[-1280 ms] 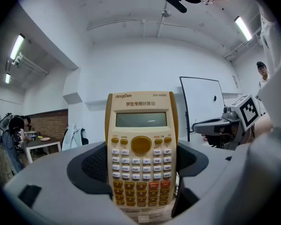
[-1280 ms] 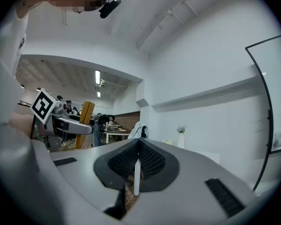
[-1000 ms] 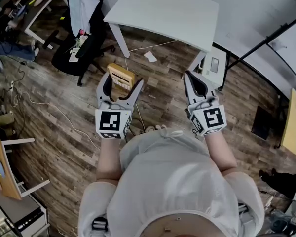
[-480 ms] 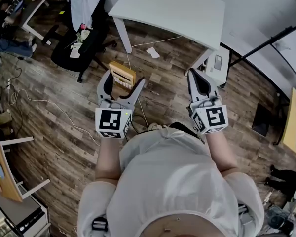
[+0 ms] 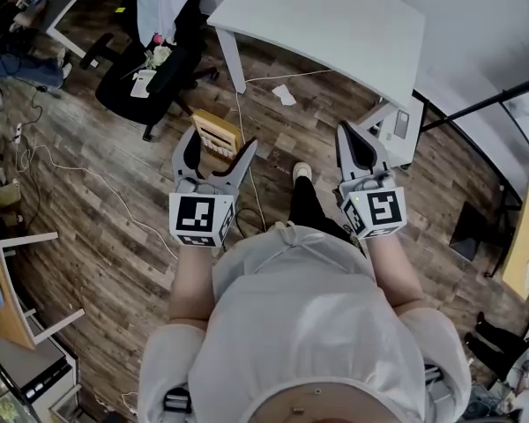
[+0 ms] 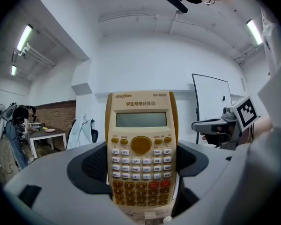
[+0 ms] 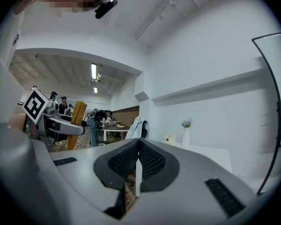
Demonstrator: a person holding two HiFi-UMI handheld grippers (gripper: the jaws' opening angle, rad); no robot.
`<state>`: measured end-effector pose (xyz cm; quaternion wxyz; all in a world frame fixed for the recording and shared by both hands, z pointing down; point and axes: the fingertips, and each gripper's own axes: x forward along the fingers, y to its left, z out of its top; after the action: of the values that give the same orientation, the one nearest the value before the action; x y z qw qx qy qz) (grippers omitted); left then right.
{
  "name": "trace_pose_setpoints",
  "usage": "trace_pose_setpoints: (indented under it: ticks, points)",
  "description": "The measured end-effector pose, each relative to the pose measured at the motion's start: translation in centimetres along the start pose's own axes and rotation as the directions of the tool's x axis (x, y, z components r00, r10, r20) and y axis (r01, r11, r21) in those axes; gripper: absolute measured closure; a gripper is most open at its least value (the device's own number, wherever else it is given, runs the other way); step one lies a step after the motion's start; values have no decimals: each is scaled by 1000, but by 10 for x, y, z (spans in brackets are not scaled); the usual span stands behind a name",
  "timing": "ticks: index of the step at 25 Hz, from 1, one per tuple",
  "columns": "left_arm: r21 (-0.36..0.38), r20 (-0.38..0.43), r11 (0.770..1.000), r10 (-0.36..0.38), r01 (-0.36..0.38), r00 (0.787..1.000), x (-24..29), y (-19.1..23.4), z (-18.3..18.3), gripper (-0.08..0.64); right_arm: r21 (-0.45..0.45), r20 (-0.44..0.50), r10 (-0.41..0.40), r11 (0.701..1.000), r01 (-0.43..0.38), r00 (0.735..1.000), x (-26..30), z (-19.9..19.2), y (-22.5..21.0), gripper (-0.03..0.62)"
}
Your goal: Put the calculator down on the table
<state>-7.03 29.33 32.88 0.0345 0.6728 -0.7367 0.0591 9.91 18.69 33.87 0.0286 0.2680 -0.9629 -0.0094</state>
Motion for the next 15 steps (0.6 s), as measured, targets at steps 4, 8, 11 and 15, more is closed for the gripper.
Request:
trace_pose_setpoints:
  ticks: [4,8,11,15]
  points:
    - [17,0,1000,22,-22,1000,38,13,6,156,17,6,13,1000,-13,1000,41,-3,-28,588]
    - [28,3,999,36,-36,999,92,24,23,156,11,12,33,999,-33,999,89,6,-68,588]
    - [34,7,999,40,-40,999,138,32,34,156,-4,18,47,999,-47,999,126,14,-100,588]
    - [35,12,999,39,-39,999,202,36,41,156,-2,20,44,999,-44,999,169,14,-149,588]
